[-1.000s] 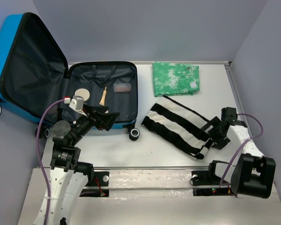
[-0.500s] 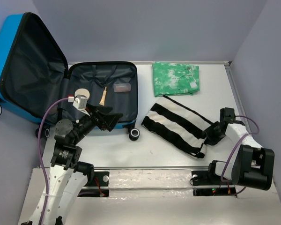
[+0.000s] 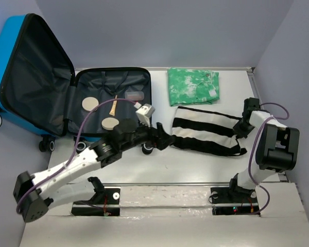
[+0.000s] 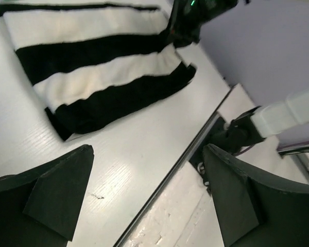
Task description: Pack the luggage
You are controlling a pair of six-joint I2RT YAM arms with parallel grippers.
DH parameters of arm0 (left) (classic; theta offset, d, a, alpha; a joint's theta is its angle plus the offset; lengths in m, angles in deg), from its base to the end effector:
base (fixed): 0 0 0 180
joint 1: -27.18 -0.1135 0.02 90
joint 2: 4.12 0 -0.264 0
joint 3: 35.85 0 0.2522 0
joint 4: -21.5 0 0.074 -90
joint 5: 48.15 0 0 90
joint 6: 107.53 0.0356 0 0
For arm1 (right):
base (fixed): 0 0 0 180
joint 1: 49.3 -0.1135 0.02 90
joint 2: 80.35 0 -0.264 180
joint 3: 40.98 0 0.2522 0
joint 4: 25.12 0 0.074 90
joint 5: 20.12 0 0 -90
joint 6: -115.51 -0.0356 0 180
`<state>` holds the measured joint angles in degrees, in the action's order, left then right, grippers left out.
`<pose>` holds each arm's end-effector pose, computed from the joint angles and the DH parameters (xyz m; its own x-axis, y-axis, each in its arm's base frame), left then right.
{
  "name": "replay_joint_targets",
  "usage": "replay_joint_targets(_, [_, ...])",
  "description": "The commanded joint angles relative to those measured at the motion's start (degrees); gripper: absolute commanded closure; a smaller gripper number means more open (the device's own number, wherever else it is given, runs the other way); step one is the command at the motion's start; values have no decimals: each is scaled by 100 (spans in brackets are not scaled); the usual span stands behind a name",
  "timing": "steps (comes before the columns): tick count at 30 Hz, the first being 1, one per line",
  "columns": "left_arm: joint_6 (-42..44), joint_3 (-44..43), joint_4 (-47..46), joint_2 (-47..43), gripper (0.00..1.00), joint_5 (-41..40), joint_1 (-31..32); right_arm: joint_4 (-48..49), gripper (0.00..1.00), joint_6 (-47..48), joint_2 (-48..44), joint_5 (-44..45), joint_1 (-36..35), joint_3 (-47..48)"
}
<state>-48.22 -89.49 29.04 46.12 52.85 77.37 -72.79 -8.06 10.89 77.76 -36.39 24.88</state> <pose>0.1302 -0.1669 0.3235 -0.4868 -0.1985 -0.8507 0.7296 0.4430 -0.5209 0.2771 -0.0685 0.1648 -0.6330 0.7070 -0.3154 0.7324 0.6789 0.0519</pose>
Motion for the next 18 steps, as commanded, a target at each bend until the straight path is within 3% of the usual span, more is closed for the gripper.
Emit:
replay_joint_targets(1, [546, -1117, -29, 1539, 1, -1425, 588, 139, 93, 394, 429, 1392, 203, 476])
replay_joint_targets(8, [899, -2708, 507, 4053, 4, -2120, 579, 517, 93, 649, 693, 1445, 203, 530])
replay_joint_targets(12, [855, -3743, 806, 5518, 8, -2567, 501, 684, 93, 500, 711, 1015, 203, 477])
replay_joint_targets(18, [758, -4685, 1052, 6804, 12, -2375, 219, 842, 93, 579, 658, 891, 203, 319])
